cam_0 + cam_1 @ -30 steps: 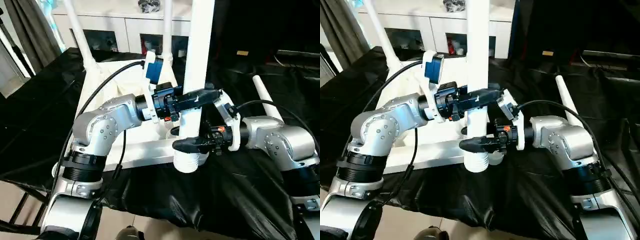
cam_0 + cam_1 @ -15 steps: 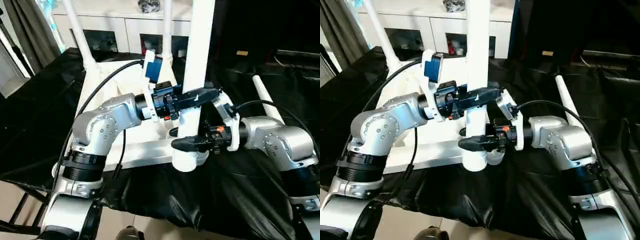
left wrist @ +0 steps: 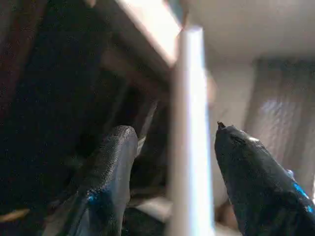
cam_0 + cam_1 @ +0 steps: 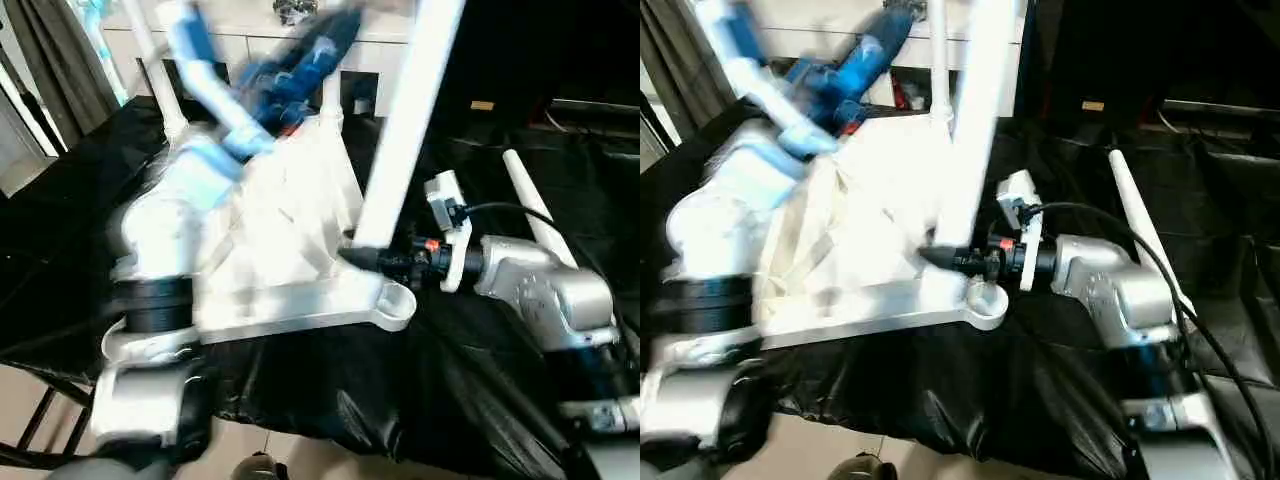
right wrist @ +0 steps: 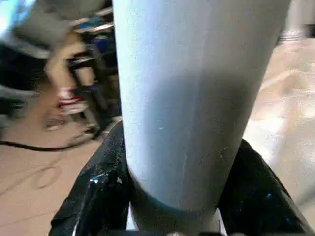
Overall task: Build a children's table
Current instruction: Insert table leg to table base
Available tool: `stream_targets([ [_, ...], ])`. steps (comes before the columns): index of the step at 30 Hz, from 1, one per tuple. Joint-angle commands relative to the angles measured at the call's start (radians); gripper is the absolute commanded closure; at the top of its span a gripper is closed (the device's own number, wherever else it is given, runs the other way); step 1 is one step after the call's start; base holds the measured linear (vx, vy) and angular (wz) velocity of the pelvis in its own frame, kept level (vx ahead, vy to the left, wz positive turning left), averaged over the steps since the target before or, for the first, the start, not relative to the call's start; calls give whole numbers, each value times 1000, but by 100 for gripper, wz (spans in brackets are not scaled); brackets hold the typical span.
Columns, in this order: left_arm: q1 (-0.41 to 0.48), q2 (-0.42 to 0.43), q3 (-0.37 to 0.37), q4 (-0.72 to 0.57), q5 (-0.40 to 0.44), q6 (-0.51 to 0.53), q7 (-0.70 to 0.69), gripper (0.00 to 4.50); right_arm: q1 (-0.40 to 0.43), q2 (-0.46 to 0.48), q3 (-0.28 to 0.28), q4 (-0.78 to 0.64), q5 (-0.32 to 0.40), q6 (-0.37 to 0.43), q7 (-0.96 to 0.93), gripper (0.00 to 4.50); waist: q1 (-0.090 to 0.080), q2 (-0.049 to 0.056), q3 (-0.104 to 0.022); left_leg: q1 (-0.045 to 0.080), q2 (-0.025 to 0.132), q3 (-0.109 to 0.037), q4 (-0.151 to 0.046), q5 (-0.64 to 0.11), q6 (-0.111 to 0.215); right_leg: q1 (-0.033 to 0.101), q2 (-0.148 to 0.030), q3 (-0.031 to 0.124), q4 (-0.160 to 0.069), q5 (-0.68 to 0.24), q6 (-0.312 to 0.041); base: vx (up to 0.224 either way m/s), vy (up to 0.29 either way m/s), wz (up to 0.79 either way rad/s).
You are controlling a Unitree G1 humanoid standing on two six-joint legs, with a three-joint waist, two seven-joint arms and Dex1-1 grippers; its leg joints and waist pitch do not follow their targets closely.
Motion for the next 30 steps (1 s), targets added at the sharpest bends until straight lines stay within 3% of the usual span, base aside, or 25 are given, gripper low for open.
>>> stream_targets([
  [1, 45, 54, -68, -38, 90, 9, -33, 159, 11, 11, -9, -39, -57, -46, -87, 262, 0, -14, -82, 23, 22, -7, -67, -143, 6, 50, -50, 43, -71, -189, -168, 0, 0, 0],
  [3, 103, 127, -150, -71, 169, -8, -80, 159, 26, 23, 1, -40, -115, -73, -173, 262, -5, -11, -79, 23, 19, -6, -71, -158, -10, 48, -47, 43, -73, -205, -156, 0, 0, 0],
  [4, 103, 127, -150, -71, 169, -8, -80, 159, 26, 23, 1, -40, -115, -73, -173, 262, -3, -8, -80, 26, 22, -8, -73, -167, -16, 47, -48, 43, -71, -212, -153, 0, 0, 0],
  [5, 154, 190, -232, -89, 230, -26, -110, 159, 43, 36, -4, -36, -156, -95, -246, 262, -4, -8, -79, 28, 20, -5, -74, -185, -21, 44, -48, 45, -74, -222, -153, 0, 0, 0],
  [6, 172, 211, -262, -93, 255, -39, -122, 159, 48, 41, -5, -33, -170, -103, -272, 262, -4, -2, -77, 27, 21, -8, -78, -201, -29, 42, -49, 46, -76, -236, -149, 0, 0, 0],
  [7, 172, 211, -262, -93, 255, -39, -122, 159, 48, 41, -5, -33, -170, -103, -272, 262, -7, -3, -76, 26, 20, -7, -79, -212, -34, 43, -47, 45, -74, -240, -146, 0, 0, 0],
  [8, 248, 288, -382, -99, 352, -85, -175, 159, 74, 71, -23, -31, -199, -119, -367, 262, -4, 18, -77, 33, 20, -10, -78, -232, -44, 39, -49, 46, -75, -245, -147, 0, 0, 0],
  [9, 248, 288, -382, -99, 352, -85, -175, 159, 74, 71, -23, -31, -199, -119, -367, 262, -14, 7, -73, 26, 19, -8, -84, -249, -46, 42, -47, 46, -78, -252, -134, 0, 0, 0],
  [10, 294, 327, -459, -95, 424, -126, -212, 159, 93, 85, -32, -39, -218, -129, -416, 262, -16, 8, -73, 25, 17, -9, -85, -254, -49, 45, -46, 46, -78, -259, -129, 0, 0, 0],
  [11, 313, 338, -490, -92, 452, -145, -226, 159, 101, 89, -34, -45, -228, -134, -437, 262, -14, 8, -75, 30, 18, -10, -85, -259, -51, 42, -47, 49, -82, -263, -120, 0, 0, 0],
  [15, 354, 330, -553, -75, 501, -168, -231, 159, 138, 93, -42, -91, -240, -119, -474, 262, -16, 17, -75, 32, 18, -9, -86, -286, -60, 42, -47, 50, -78, -252, -133, 0, 0, 0],
  [16, 354, 330, -553, -75, 501, -168, -231, 159, 138, 93, -42, -91, -240, -119, -474, 262, -18, 15, -73, 30, 18, -9, -87, -292, -61, 43, -46, 50, -81, -257, -134, 0, 0, 0],
  [17, 367, 310, -576, -52, 515, -174, -216, 159, 159, 92, -40, -125, -247, -110, -483, 262, -19, 20, -70, 32, 17, -8, -88, -312, -61, 42, -47, 50, -84, -279, -133, 0, 0, 0],
  [19, 369, 304, -593, -31, 534, -183, -201, 159, 170, 90, -37, -141, -252, -109, -491, 262, -23, 13, -68, 33, 14, -9, -89, -333, -59, 44, -46, 50, -90, -316, -120, 0, 0, 0],
  [20, 364, 295, -612, 10, 579, -211, -163, 177, 181, 85, -38, -158, -253, -106, -495, 262, -27, 14, -68, 33, 12, -9, -90, -337, -57, 44, -45, 50, -93, -335, -111, 0, 0, 0],
  [24, 358, 285, -628, 72, 618, -228, -139, 196, 200, 80, -36, -190, -251, -99, -506, 262, -44, 15, -70, 30, 9, -10, -89, -318, -45, 46, -44, 50, -99, -359, -91, 0, 0, 0],
  [30, 371, 289, -650, 112, 665, -252, -145, 243, 218, 68, -44, -256, -227, -64, -505, 262, -67, 14, -71, 29, 9, -10, -88, -308, -28, 45, -42, 49, -99, -353, -108, 0, 0, 0],
])
